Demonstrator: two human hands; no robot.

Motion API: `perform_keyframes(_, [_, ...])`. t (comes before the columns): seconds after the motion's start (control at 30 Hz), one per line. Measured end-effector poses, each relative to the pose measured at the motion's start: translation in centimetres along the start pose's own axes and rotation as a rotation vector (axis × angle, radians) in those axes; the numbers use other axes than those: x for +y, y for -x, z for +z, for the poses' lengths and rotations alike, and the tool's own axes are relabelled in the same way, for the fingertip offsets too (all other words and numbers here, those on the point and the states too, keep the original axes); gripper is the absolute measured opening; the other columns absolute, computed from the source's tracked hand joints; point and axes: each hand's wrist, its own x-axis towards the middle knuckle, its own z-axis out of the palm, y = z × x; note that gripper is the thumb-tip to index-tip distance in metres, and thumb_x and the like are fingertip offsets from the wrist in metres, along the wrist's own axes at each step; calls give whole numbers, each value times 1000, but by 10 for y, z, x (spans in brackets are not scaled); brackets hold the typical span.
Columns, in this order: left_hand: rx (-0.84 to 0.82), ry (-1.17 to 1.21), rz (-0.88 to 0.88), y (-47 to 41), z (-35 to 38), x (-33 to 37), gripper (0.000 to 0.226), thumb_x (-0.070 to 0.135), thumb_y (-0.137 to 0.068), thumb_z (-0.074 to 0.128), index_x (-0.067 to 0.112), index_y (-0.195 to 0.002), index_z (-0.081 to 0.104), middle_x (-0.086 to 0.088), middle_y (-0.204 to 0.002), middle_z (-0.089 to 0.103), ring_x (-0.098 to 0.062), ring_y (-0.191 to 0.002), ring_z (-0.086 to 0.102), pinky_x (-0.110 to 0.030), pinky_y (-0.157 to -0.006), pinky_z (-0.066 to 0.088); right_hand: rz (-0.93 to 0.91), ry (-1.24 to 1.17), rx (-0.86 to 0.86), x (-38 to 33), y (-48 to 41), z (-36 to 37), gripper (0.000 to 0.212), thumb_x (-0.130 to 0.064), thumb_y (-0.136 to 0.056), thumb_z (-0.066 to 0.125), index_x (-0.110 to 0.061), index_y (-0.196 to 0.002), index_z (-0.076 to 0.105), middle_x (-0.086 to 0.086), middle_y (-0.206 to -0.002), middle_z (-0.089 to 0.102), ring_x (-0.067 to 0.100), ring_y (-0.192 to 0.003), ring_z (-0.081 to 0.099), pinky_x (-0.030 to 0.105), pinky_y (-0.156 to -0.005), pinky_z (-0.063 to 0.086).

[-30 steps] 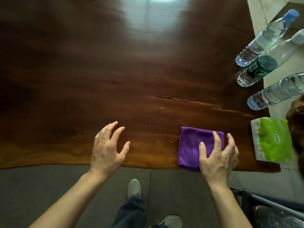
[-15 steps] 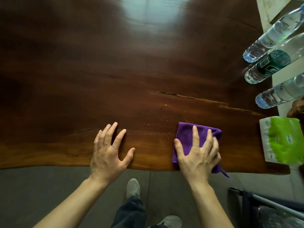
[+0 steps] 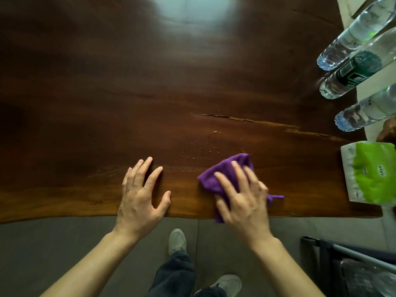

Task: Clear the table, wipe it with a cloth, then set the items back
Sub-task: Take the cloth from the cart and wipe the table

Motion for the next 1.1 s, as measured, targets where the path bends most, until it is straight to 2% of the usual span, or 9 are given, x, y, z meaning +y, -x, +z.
perform_keyframes(0.1, [0, 12, 1, 1, -1, 0, 65, 50, -87, 51, 15, -142, 53, -9, -159, 35, -26, -151, 23, -53, -124, 17, 267, 15, 41, 37, -3, -8, 59, -51, -88, 46, -30, -143, 53, 13, -156, 39, 37, -138, 36, 50, -103, 33])
perform_keyframes(0.2, [-6, 16, 1, 1, -1, -1, 65, 50, -87, 52, 15, -142, 53, -8, -159, 35, -25, -152, 22, -51, -124, 15, 494, -7, 61, 66, -19, -15, 58, -53, -90, 43, -31, -144, 48, 13, -158, 34, 36, -140, 29, 55, -106, 31])
perform_keyframes(0.33, [-11, 36, 2, 1, -2, -1, 65, 50, -87, 53, 15, -142, 53, -7, -159, 35, -24, -152, 22, -49, -125, 13, 684, -94, 113, 77, -55, -19, 58, -54, -93, 41, -31, -147, 42, 12, -161, 26, 36, -145, 22, 59, -111, 24])
perform_keyframes(0.43, [-24, 45, -8, 1, -3, -2, 65, 51, -87, 53, 16, -142, 52, -6, -160, 34, -23, -153, 20, -47, -126, 12, 739, -119, 135, 62, -82, -17, 56, -52, -96, 44, -30, -148, 42, 11, -162, 26, 35, -145, 22, 58, -112, 22])
perform_keyframes(0.5, [-29, 53, -11, 1, -4, -2, 65, 51, -87, 53, 16, -142, 52, -6, -160, 34, -23, -153, 20, -49, -125, 13, 708, -115, 128, 43, -98, -13, 55, -51, -97, 45, -30, -148, 43, 10, -162, 27, 34, -144, 24, 56, -111, 24])
perform_keyframes(0.6, [-27, 64, -9, 0, -4, -1, 66, 51, -87, 54, 15, -143, 51, -6, -160, 35, -23, -153, 21, -51, -125, 16, 555, -90, 85, 5, -118, -7, 55, -51, -96, 45, -30, -147, 45, 9, -161, 30, 34, -142, 28, 51, -109, 27])
perform_keyframes(0.83, [1, 127, -25, 1, -7, 0, 81, 43, -84, 57, 4, -151, 33, -13, -159, 36, -24, -151, 26, -48, -125, 18, 178, -103, -12, -91, -121, 5, 56, -54, -92, 45, -35, -145, 47, 7, -160, 34, 34, -142, 31, 50, -107, 28])
perform_keyframes(0.97, [19, 191, -38, 3, -7, 0, 86, 31, -78, 64, 4, -152, 29, -14, -157, 36, -23, -150, 26, -52, -123, 23, -30, -140, -68, -114, -101, 11, 54, -53, -95, 41, -33, -145, 46, 6, -161, 32, 32, -145, 28, 52, -108, 29])
perform_keyframes(1.1, [33, 212, -9, 7, -7, 0, 83, 35, -77, 61, 2, -148, 34, -18, -152, 41, -29, -145, 35, -57, -118, 29, -141, -183, -87, -113, -69, 12, 51, -50, -98, 44, -32, -145, 45, 6, -161, 34, 31, -145, 30, 53, -110, 34])
